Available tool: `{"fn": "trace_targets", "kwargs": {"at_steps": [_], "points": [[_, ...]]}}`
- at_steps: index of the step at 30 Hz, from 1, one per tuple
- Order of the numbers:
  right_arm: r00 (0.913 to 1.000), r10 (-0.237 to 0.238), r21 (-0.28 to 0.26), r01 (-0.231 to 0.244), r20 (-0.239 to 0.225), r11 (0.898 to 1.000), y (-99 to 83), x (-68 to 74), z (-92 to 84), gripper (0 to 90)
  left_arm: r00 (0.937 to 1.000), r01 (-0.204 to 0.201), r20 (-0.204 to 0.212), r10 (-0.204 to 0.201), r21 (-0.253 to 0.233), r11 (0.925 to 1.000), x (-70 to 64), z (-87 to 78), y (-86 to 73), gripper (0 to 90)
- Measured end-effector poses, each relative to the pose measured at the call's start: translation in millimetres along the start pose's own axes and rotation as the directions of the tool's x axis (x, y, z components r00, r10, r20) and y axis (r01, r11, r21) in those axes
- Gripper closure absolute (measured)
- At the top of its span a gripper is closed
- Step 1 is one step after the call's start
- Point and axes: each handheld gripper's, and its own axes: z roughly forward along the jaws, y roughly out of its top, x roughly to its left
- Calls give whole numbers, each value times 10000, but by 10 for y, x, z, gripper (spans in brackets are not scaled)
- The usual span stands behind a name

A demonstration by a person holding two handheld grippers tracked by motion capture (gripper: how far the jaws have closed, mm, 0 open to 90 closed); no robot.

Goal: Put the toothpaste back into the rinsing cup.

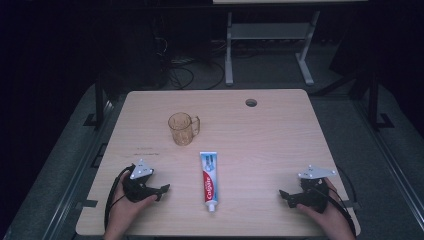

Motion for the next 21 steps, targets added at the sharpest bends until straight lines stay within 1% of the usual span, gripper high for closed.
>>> {"fn": "trace_targets", "kwargs": {"at_steps": [3, 4, 7, 8, 9, 10, 13, 14, 15, 16, 17, 18, 20, 21], "points": [[10000, -6, 0, 6, -7, 10000, 0, 0, 0, 5, 10000, 13, 2, -13, -6, 10000, 0, 0, 0, 135], [10000, -13, 0, 13, -27, 10000, 0, 1, 0, 5, 9999, 100, -43, -100, -46, 9999, 0, -3, -2, 144], [10000, -42, -1, 42, -53, 10000, 0, 2, 0, 5, 9998, 150, -101, -151, -101, 9998, -9, -12, -6, 159], [10000, -42, -1, 42, -53, 10000, 0, 2, 0, 5, 9998, 150, -101, -151, -101, 9998, -9, -12, -6, 194], [10000, -50, 11, 50, -60, 10000, 0, 3, -1, 5, 9999, 133, -99, -134, -176, 9998, -11, -23, -13, 194], [10000, -56, 10, 56, -72, 10000, 0, 4, -1, 5, 9998, 180, -127, -183, -199, 9996, -12, -32, -17, 246], [9999, -61, 13, 61, -86, 10000, 0, 7, -2, 5, 9997, 215, -150, -218, -145, 9997, -17, -48, -12, 307], [9999, -61, 13, 61, -86, 10000, 0, 7, -2, 5, 9997, 200, -149, -201, -102, 9997, -17, -54, -8, 307], [9999, -57, 14, 57, -92, 10000, 0, 7, -2, 5, 9997, 248, -54, -249, -71, 9997, -15, -70, 4, 354], [9999, -57, 14, 57, -92, 10000, 0, 7, -2, 5, 9997, 248, -54, -249, -71, 9997, -15, -70, 4, 370], [9999, -63, 8, 63, -90, 10000, -1, 7, -2, 5, 9995, 330, -1, -330, -102, 9994, -16, -74, 5, 370], [9999, -64, 8, 64, -94, 10000, -1, 6, -2, 5, 9986, 482, 211, -480, -81, 9988, -11, -88, 8, 418], [10000, -47, 13, 47, -85, 10000, 0, 8, -2, 5, 9983, 547, 229, -545, -82, 9985, -12, -90, 9, 456], [10000, -47, 13, 47, -85, 10000, 0, 8, -2, 5, 9981, 541, 297, -539, -66, 9985, -11, -96, 14, 456]]}}
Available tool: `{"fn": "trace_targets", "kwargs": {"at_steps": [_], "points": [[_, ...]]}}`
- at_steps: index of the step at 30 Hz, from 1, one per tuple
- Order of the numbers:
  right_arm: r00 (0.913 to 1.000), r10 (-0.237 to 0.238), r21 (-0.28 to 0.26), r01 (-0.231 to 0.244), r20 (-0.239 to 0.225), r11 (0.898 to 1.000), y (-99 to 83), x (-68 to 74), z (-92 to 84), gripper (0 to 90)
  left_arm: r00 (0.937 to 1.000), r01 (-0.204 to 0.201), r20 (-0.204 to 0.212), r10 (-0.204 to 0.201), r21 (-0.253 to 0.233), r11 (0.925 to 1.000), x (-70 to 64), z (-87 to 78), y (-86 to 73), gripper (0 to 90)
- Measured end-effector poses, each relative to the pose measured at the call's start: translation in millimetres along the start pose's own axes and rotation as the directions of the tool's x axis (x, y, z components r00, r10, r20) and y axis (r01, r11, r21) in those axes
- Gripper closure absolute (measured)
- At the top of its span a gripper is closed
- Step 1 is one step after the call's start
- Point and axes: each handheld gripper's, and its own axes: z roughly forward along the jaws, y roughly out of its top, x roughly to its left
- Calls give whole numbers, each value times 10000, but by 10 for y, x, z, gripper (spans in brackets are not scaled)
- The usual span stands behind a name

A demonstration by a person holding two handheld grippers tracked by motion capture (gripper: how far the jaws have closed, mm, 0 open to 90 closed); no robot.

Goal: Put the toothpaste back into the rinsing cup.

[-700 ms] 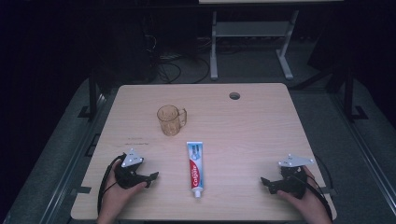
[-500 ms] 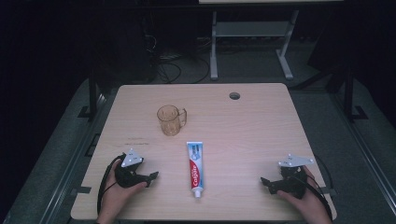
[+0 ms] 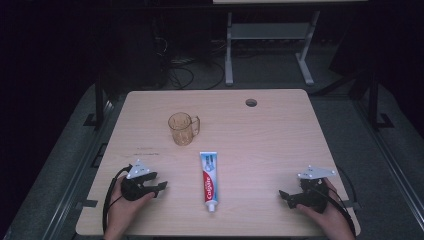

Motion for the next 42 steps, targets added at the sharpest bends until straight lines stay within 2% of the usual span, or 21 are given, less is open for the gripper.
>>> {"fn": "trace_targets", "kwargs": {"at_steps": [1, 2, 3, 7, 8, 10, 11, 14, 19, 20, 34, 42], "points": [[10000, -9, -1, 9, -3, 10000, 0, -1, 0, 5, 9999, 16, 164, -17, 22, 10000, -5, -6, 12, 485], [10000, -16, -5, 16, -1, 10000, 0, -1, 0, 5, 9997, 7, 224, -8, 39, 10000, -16, -13, 25, 551], [10000, -16, -5, 16, -1, 10000, 0, -1, 0, 5, 9996, -66, 290, 64, 66, 10000, -24, -20, 38, 551], [10000, 18, 12, -18, -6, 10000, 0, 1, -1, 5, 9984, 4, 559, -10, 94, 10000, -55, -24, 66, 674], [10000, 11, 10, -11, -8, 10000, 0, 2, -1, 5, 9975, 81, 701, -84, 43, 10000, -64, -38, 85, 744], [10000, 1, 4, -1, -11, 10000, 0, 1, -1, 5, 9970, 156, 761, -154, -18, 9999, -69, -46, 96, 803], [10000, 1, 4, -1, -11, 10000, 0, 1, -1, 5, 9964, 180, 830, -177, -33, 9998, -70, -57, 106, 803], [10000, -10, 4, 10, -15, 10000, -1, 2, -1, 5, 9936, 318, 1087, -302, -136, 9994, -74, -96, 144, 900], [10000, -20, -4, 20, -13, 10000, -1, 1, 0, 5, 9908, 350, 1316, -327, -157, 9993, -113, -121, 207, 900], [10000, -39, -11, 39, -19, 10000, -1, -1, 0, 5, 9885, 379, 1470, -353, -151, 9992, -143, -119, 237, 900], [10000, -38, -4, 38, -20, 10000, -1, 0, 0, 5, 9778, 25, 2094, 21, -217, 9998, -327, -51, 438, 900], [10000, -48, -8, 48, -24, 10000, -1, 0, 0, 5, 9680, -196, 2498, 254, -257, 9995, -437, 36, 564, 900]]}}
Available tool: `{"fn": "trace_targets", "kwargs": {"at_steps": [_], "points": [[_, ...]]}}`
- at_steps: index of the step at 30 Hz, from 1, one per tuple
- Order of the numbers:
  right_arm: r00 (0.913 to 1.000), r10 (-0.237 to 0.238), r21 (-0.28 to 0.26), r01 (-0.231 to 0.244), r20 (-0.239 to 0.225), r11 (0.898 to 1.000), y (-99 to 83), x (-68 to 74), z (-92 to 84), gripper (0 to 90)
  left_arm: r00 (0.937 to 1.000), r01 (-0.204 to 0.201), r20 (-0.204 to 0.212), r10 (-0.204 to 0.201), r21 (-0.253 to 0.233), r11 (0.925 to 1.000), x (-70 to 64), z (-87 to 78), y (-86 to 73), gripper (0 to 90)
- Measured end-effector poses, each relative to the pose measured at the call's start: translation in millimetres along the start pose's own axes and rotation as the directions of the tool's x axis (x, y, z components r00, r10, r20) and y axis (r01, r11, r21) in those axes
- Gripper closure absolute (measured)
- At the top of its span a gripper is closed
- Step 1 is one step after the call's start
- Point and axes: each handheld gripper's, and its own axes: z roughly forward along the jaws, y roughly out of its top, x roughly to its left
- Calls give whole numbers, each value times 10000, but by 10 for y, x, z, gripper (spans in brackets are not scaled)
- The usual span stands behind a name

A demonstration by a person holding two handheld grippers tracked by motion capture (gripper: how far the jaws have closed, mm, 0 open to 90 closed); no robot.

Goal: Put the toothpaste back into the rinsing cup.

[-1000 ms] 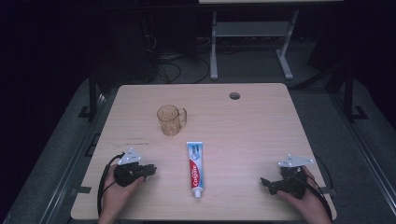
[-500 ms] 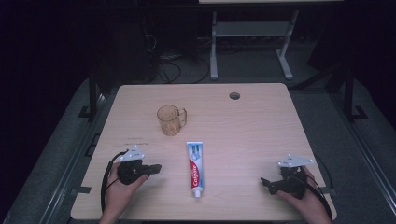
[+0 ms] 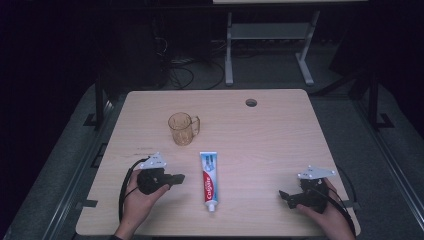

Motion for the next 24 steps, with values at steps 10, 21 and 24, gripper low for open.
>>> {"fn": "trace_targets", "kwargs": {"at_steps": [10, 21, 24], "points": [[10000, -6, -2, 6, -10, 10000, 0, 0, 0, 5, 9987, -270, 435, 267, 68, 9996, -109, 159, 128, 900], [10000, -9, 2, 9, -16, 10000, 0, 0, 0, 5, 9941, -373, 1017, 367, 38, 9993, -233, 325, 248, 900], [10000, -18, 1, 18, -24, 10000, 1, 0, 1, 5, 9928, -465, 1110, 453, 78, 9989, -261, 374, 279, 900]]}}
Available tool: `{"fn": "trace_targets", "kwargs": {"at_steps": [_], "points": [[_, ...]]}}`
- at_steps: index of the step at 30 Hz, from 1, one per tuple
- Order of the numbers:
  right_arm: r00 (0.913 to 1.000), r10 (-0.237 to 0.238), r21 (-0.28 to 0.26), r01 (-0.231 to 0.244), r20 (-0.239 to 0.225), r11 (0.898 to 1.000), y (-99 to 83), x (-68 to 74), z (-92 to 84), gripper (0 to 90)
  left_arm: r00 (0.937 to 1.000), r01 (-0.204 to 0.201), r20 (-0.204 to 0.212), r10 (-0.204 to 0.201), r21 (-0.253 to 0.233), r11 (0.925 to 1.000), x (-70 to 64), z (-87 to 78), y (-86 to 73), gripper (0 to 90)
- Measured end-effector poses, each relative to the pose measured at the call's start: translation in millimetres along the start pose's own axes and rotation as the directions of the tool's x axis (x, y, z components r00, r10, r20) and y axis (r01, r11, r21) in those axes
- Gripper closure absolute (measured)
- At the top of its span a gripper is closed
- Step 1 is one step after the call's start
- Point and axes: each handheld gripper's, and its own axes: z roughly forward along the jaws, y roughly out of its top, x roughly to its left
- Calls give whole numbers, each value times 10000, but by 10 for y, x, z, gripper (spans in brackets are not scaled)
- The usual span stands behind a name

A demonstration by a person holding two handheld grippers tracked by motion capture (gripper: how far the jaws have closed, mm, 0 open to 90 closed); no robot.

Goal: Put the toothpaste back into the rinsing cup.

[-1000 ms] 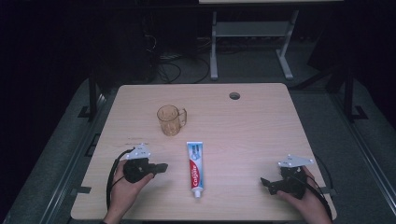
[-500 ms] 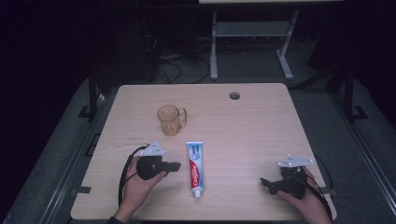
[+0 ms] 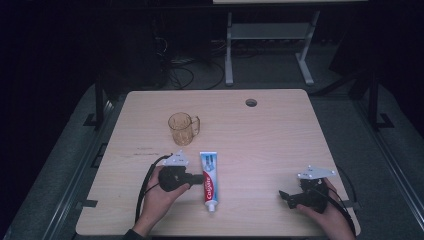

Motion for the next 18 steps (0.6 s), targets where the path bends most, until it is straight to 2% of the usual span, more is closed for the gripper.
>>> {"fn": "trace_targets", "kwargs": {"at_steps": [8, 18], "points": [[10000, -19, -6, 19, -13, 10000, 1, 0, 2, 5, 9996, -138, 257, 135, 86, 9999, -51, 120, 65, 900], [10000, -17, -6, 17, -12, 10000, 1, 0, 2, 5, 9977, -448, 521, 426, 430, 9981, -135, 328, 107, 900]]}}
